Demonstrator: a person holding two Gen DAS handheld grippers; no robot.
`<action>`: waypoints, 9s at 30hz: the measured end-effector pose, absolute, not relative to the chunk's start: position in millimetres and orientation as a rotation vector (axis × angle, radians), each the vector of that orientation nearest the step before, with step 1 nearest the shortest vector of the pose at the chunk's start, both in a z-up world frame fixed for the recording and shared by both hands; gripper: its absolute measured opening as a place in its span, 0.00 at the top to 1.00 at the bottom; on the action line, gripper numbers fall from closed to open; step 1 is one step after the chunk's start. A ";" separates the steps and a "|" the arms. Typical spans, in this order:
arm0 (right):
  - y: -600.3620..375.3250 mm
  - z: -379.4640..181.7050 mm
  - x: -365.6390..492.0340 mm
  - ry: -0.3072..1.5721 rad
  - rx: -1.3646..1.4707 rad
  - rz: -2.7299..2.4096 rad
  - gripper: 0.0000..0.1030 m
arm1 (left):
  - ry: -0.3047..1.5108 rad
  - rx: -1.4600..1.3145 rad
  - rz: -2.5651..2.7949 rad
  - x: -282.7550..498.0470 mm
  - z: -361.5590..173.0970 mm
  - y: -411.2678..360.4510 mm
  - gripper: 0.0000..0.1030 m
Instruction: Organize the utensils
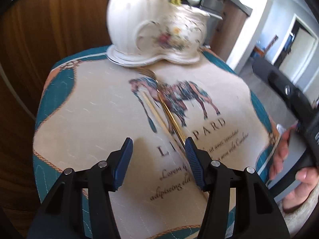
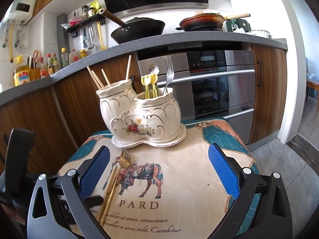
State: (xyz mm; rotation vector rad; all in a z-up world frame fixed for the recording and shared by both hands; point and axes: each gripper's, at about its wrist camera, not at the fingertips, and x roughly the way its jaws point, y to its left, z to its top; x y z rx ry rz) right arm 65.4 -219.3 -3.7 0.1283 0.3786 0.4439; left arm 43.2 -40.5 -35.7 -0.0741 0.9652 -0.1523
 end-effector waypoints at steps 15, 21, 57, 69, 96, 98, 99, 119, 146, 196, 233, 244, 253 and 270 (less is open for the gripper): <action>-217.9 -5.2 65.2 0.385 0.118 0.445 0.05 | 0.970 0.060 -0.118 47.8 -39.6 -53.3 0.55; -221.8 -5.6 67.3 0.394 0.132 0.436 0.05 | 0.997 0.123 -0.165 44.4 -35.5 -42.9 0.89; -104.1 -36.2 109.2 0.791 -0.199 0.509 0.32 | 0.830 -0.028 -0.217 36.9 -26.0 28.2 0.95; -75.3 -44.1 125.3 0.821 -0.233 0.474 0.86 | 0.801 -0.094 -0.264 39.3 -26.7 36.7 0.95; -207.6 56.2 60.1 0.367 0.209 0.663 0.96 | 0.487 -0.225 -0.273 18.8 35.6 47.7 0.95; -208.4 59.6 66.6 0.356 0.222 0.659 0.96 | 0.445 -0.242 -0.279 21.2 46.9 50.0 0.95; -209.4 63.4 71.2 0.347 0.237 0.659 0.96 | 0.426 -0.245 -0.280 23.6 52.8 50.8 0.95; -223.2 154.0 140.0 0.005 0.357 0.586 0.97 | 0.160 -0.254 -0.271 165.2 124.6 6.5 0.95; -209.2 87.8 210.8 0.250 0.410 0.589 0.96 | 0.073 -0.064 -0.212 162.6 110.7 -21.7 0.74; -211.0 21.0 64.6 0.071 -0.015 0.299 0.05 | 0.184 -0.070 0.021 15.7 29.9 18.9 0.05; -204.2 14.8 73.0 0.114 -0.029 0.300 0.05 | 0.252 -0.005 0.057 22.8 24.5 9.0 0.05; -203.7 14.7 73.1 0.116 -0.029 0.299 0.05 | 0.255 -0.004 0.057 23.3 24.4 8.8 0.05; -204.3 14.3 73.3 0.117 -0.029 0.299 0.05 | 0.256 -0.003 0.057 23.5 24.4 9.0 0.05; -204.0 14.6 73.3 0.117 -0.030 0.299 0.05 | 0.257 -0.003 0.057 23.5 24.4 9.1 0.05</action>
